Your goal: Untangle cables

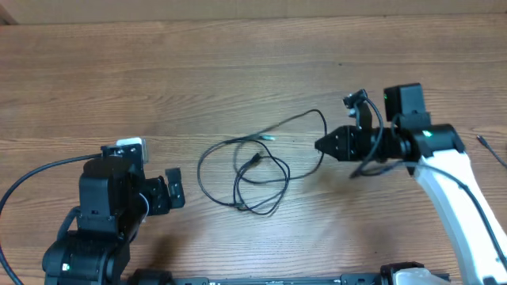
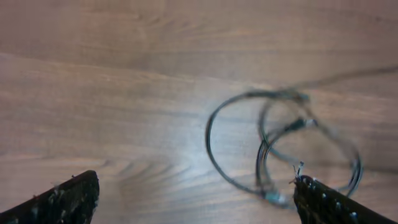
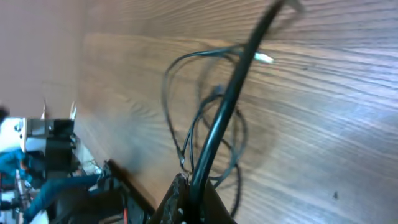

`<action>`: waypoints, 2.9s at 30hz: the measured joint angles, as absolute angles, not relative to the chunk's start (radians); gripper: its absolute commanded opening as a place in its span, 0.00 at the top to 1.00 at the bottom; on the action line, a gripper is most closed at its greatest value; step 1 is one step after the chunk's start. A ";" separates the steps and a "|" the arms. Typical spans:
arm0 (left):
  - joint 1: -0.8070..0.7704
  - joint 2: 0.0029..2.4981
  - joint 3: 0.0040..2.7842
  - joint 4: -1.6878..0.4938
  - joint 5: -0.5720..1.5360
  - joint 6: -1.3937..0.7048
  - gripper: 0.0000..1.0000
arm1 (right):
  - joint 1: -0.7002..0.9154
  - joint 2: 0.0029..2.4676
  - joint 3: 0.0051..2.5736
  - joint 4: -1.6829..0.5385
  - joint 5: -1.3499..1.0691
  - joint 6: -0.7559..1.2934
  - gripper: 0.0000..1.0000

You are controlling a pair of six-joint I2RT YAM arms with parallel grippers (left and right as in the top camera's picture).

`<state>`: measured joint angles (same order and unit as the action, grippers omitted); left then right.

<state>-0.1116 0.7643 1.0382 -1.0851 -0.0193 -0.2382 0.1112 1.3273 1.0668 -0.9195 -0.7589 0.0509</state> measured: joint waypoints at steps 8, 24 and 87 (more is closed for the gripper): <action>-0.112 0.765 1.038 -0.983 0.129 -0.308 0.03 | 0.111 1.233 1.067 -0.925 -0.888 0.018 0.96; -0.112 1.051 0.808 -1.008 0.522 -0.703 0.00 | 0.111 1.234 1.067 -0.871 -1.051 0.010 0.96; -0.206 1.468 1.829 -1.474 -0.373 -0.986 0.96 | 0.112 1.234 1.067 -1.265 0.102 0.722 0.96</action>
